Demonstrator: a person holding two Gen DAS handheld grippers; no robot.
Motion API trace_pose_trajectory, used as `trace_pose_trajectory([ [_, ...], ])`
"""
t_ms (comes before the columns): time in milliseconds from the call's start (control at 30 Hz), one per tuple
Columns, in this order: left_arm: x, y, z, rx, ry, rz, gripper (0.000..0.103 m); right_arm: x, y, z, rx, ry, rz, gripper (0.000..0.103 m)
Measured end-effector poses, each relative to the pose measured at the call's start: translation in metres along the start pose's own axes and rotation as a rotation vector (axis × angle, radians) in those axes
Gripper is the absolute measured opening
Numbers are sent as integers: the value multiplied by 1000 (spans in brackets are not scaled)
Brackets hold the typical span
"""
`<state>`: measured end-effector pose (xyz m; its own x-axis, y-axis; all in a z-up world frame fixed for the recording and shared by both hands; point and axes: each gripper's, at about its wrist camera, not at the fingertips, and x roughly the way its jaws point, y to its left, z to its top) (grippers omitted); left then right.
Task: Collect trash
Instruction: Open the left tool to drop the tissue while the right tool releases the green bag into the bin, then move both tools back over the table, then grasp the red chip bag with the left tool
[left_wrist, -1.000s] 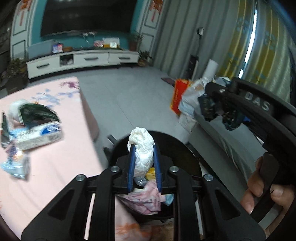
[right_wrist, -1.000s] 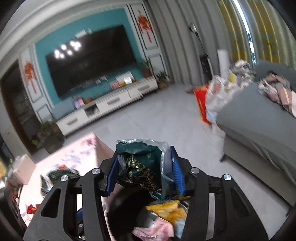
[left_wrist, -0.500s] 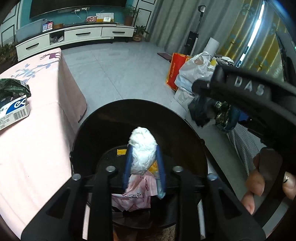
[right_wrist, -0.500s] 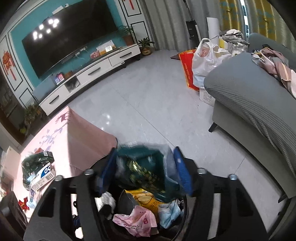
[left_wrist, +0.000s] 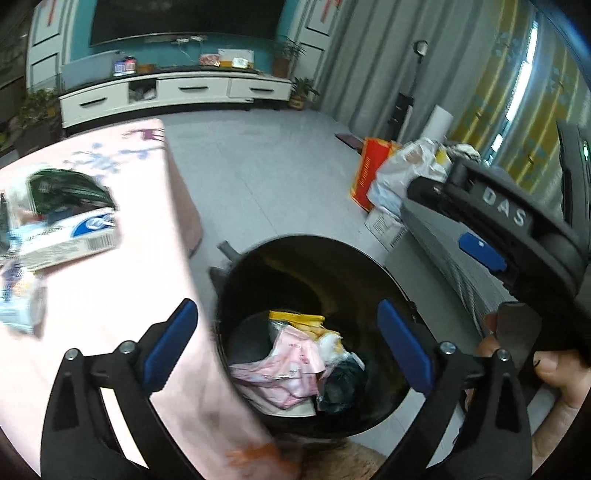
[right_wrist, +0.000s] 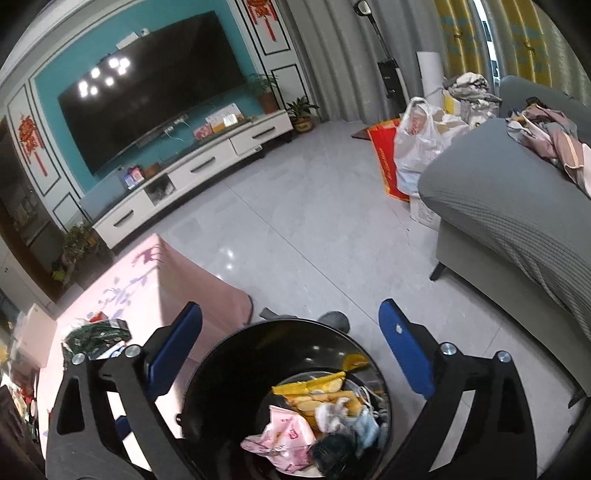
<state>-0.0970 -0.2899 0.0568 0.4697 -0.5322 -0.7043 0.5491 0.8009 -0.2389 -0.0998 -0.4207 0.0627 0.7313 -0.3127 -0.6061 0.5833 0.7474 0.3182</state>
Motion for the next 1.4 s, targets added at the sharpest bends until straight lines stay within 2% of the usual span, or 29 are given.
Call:
trace_pose_trajectory([
  [233, -51, 61, 9, -79, -77, 152, 100, -17, 46, -1, -58, -105, 110, 99],
  [400, -91, 132, 16, -139, -130, 313, 100, -23, 91, -10, -129, -178, 202, 99],
  [500, -108, 182, 14, -213, -154, 421, 100, -20, 119, -20, -174, -196, 245, 99],
  [633, -122, 247, 0, -365, -192, 494, 100, 2, 159, -42, -248, -129, 299, 99],
  [700, -122, 276, -11, -444, -178, 548, 100, 15, 176, -55, -284, -99, 300, 99],
  [767, -123, 295, -17, -479, -171, 609, 100, 28, 192, -73, -339, -77, 282, 99],
  [833, -122, 307, -19, -499, -158, 614, 100, 37, 202, -86, -382, -64, 260, 99],
  [933, -125, 324, -22, -547, -145, 566, 100, 43, 211, -104, -421, -57, 243, 99],
  [1000, -126, 332, -23, -573, -147, 569, 100, 45, 216, -111, -442, -52, 240, 99],
  [1167, -124, 349, -25, -619, -121, 570, 100, 50, 222, -123, -494, -64, 197, 99],
  [1300, -122, 365, -30, -667, -85, 550, 100, 53, 224, -131, -507, -48, 197, 99],
  [1400, -126, 371, -33, -692, -97, 539, 100, 56, 227, -134, -520, -35, 189, 99],
])
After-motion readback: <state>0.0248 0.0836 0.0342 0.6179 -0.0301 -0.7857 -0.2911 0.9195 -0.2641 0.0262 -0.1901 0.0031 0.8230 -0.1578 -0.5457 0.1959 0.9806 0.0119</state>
